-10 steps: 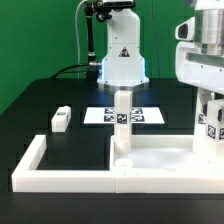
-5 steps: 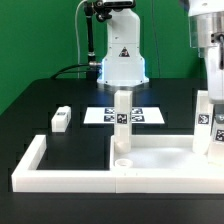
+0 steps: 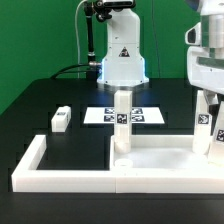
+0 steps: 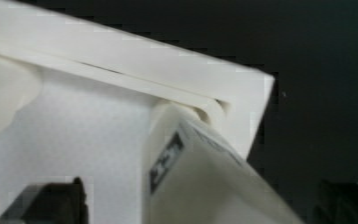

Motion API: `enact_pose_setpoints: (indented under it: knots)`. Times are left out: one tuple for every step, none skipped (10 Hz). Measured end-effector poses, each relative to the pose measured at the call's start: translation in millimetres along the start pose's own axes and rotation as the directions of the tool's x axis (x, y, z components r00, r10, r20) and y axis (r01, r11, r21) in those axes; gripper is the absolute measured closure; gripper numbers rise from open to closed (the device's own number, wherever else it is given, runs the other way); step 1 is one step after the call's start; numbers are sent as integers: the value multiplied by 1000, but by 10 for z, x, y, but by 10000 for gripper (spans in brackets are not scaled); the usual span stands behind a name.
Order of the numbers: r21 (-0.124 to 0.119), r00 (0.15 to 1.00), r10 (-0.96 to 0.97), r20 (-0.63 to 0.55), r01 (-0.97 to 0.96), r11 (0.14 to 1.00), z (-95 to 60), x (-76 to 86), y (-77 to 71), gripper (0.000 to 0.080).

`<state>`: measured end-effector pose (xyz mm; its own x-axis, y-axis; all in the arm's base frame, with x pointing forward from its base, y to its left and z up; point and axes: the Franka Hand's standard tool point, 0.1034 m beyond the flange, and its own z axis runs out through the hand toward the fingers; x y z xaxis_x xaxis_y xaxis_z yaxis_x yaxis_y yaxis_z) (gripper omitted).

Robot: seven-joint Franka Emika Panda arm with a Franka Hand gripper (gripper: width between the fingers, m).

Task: Assemble desk

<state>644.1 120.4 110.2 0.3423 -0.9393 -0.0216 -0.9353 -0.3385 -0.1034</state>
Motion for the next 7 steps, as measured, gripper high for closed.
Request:
enact_pose_setpoints:
  knots:
    - [2,995,-95,-2,95,995,-3,21,-2,151]
    - [3,993,-118,-3,118,993,-3,35,0,151]
    - [-4,969,-248,-12,248,969,-3,55,6,150]
    - [-40,886,-463,-10,462,886,-13,90,26,150]
    - [-62,802,-598,-10,596,801,-62,126,-40,150]
    - [-51,840,-541,-19,540,840,-55,123,-58,150]
    - [-53,840,-543,-19,541,839,-50,130,-51,242]
